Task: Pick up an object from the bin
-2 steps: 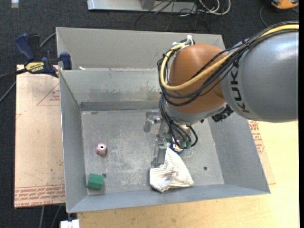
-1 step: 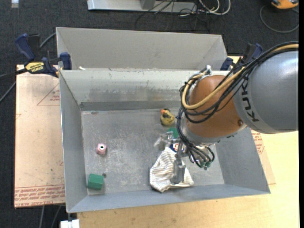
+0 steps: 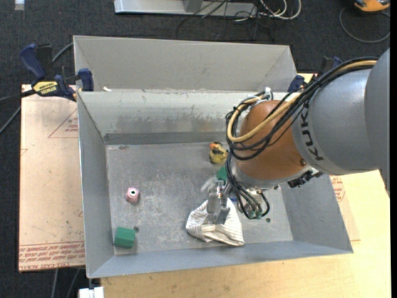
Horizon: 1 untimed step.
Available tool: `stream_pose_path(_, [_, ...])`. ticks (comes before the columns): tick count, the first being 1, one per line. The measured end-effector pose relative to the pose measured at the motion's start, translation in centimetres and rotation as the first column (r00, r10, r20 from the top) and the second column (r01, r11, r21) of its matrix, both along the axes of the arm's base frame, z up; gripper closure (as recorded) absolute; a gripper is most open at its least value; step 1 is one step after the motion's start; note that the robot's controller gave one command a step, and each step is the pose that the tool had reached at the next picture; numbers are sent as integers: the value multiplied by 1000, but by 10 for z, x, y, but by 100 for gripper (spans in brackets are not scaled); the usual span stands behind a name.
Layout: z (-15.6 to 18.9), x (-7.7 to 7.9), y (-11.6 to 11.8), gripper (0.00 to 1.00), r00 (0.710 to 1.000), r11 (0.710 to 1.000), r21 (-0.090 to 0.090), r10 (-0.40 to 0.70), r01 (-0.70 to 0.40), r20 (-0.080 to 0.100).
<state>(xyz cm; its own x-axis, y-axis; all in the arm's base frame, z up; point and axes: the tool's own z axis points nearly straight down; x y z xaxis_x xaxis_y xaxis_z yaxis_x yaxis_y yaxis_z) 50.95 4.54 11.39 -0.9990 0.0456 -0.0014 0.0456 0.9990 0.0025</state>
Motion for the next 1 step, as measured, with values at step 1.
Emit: stream_pose_path(1, [0,0,0,100,1000,1000,0,-1,1,0])
